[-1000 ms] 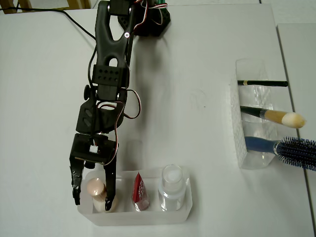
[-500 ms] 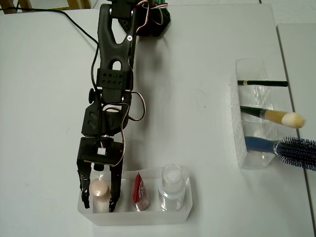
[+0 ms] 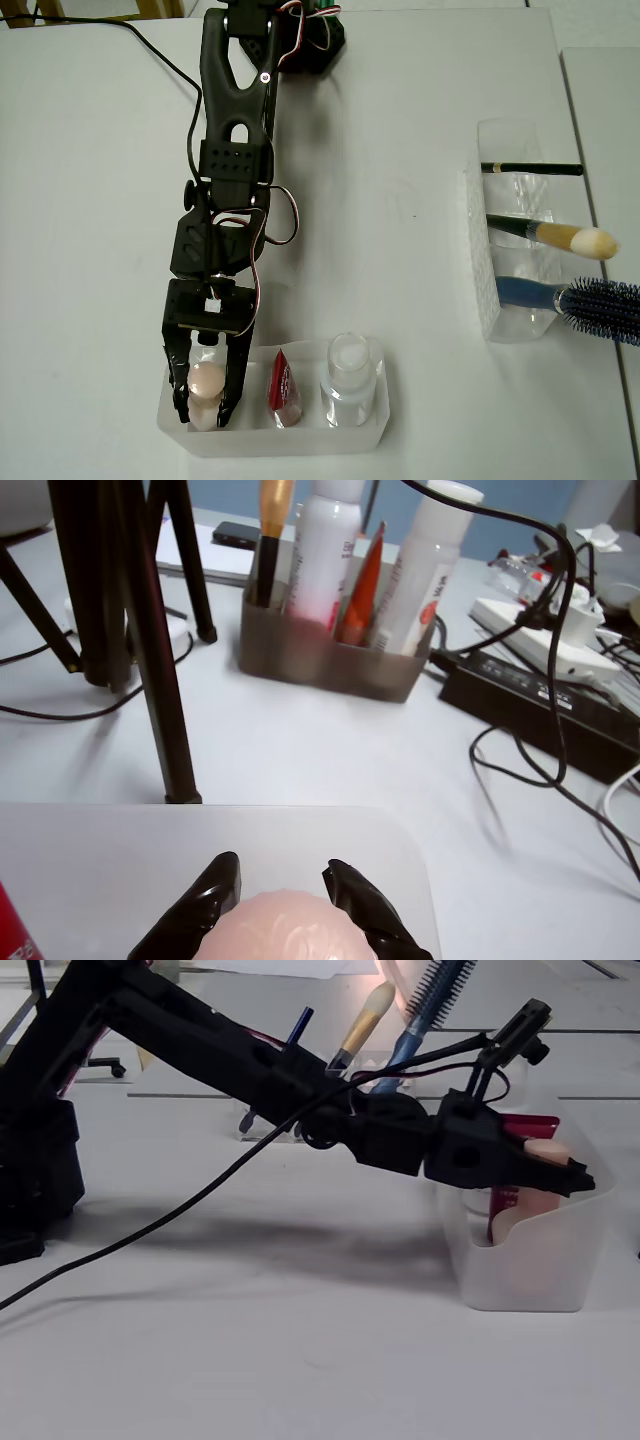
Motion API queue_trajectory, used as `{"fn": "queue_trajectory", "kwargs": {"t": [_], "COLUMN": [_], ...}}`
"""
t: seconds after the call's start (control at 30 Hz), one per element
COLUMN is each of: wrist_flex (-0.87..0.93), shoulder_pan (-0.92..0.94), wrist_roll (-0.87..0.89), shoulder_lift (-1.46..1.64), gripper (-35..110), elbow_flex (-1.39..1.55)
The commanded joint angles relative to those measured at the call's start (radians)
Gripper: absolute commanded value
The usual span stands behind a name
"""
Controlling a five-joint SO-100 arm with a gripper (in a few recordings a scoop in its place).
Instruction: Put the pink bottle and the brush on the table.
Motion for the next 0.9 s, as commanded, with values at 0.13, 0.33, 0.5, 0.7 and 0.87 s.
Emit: {"fn": "queue_trajectory", "kwargs": {"t": [0.13,0.33,0.5,0.7,0.87], "wrist_flex": [-0.037,0.017,0.091,0.19,0.255], "shoulder_pan": [0.023,0.025,0.026,0.018,0.018], "wrist_roll": [-0.003,0.106,0.152,0.158,0.153], "shoulder_lift": [0.041,0.103,0.173,0.276,0.362], "gripper": [0,0,0,0,0], "elbow_flex": [0.021,0.023,0.032,0.048,0.054]}}
